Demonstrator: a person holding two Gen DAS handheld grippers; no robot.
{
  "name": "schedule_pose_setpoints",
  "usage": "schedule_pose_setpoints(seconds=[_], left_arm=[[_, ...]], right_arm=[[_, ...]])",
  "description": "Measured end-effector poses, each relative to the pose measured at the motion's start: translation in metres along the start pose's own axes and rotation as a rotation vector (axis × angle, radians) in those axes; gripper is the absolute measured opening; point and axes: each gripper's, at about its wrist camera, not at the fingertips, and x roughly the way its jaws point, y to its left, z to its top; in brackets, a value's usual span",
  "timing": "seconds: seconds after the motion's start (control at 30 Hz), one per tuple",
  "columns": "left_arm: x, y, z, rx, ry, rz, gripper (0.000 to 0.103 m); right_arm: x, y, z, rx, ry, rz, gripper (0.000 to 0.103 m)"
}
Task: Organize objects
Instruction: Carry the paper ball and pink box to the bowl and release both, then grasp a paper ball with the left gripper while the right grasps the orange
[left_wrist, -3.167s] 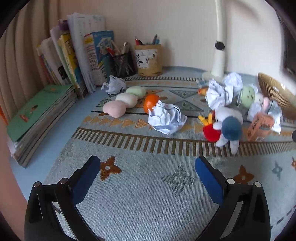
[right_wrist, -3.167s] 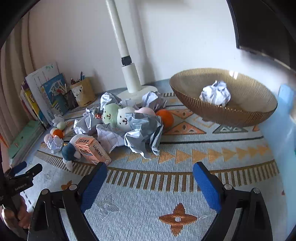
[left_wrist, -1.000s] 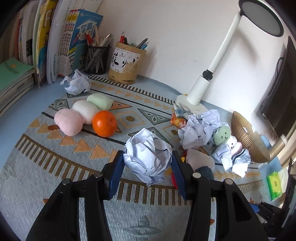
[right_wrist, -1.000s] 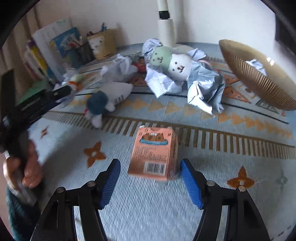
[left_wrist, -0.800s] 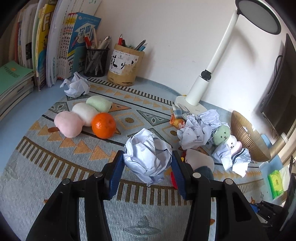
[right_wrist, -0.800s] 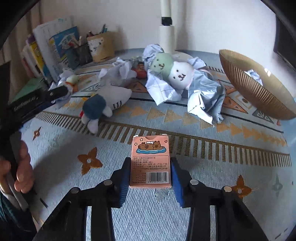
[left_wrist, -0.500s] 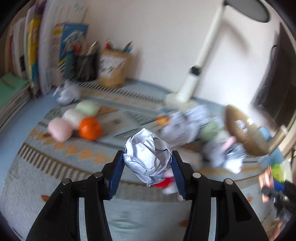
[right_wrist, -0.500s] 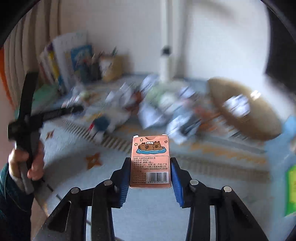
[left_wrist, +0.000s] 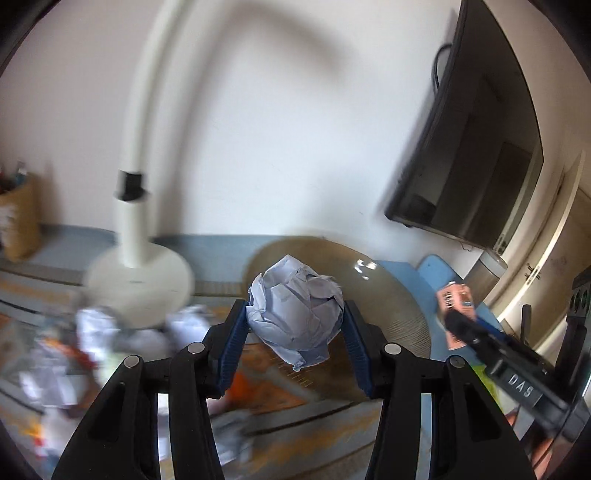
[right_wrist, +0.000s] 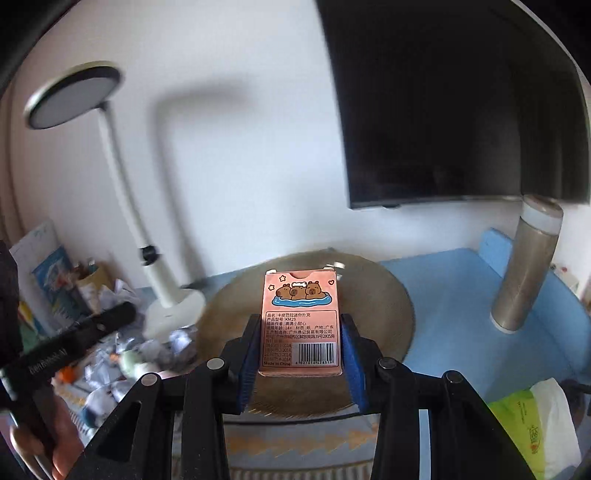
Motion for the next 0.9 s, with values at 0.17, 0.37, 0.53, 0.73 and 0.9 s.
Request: schedule_pose_setpoints(seconds=[0.17, 0.37, 0.53, 0.73, 0.9], left_arm=[[0.032, -0.016, -0.014, 0.045, 0.029, 0.003, 0.048], [0.044, -0.023, -0.018, 0.084, 0.048, 0.001, 0.049], [0.043, -0.022, -0.019, 0.082, 0.008, 0.03, 0.092], [0.001, 0.02, -0.001, -0.069, -0.08, 0.008, 0.092], [-0.055, 0.046, 0.006, -0.121, -0.161, 0.066, 0.092]], right_arm=[[0.024, -0.019, -0.004, 0.047, 0.022, -0.014, 0.04], [0.044, -0.021, -0.011, 0.049, 0.025, -0.026, 0.039], [0.052, -0.033, -0.017, 0.089, 0.031, -0.032, 0.058], [0.036, -0.052, -0.015, 0.16, -0.012, -0.043, 0.059], [0.01, -0.042, -0.009, 0.141, -0.036, -0.038, 0.059]])
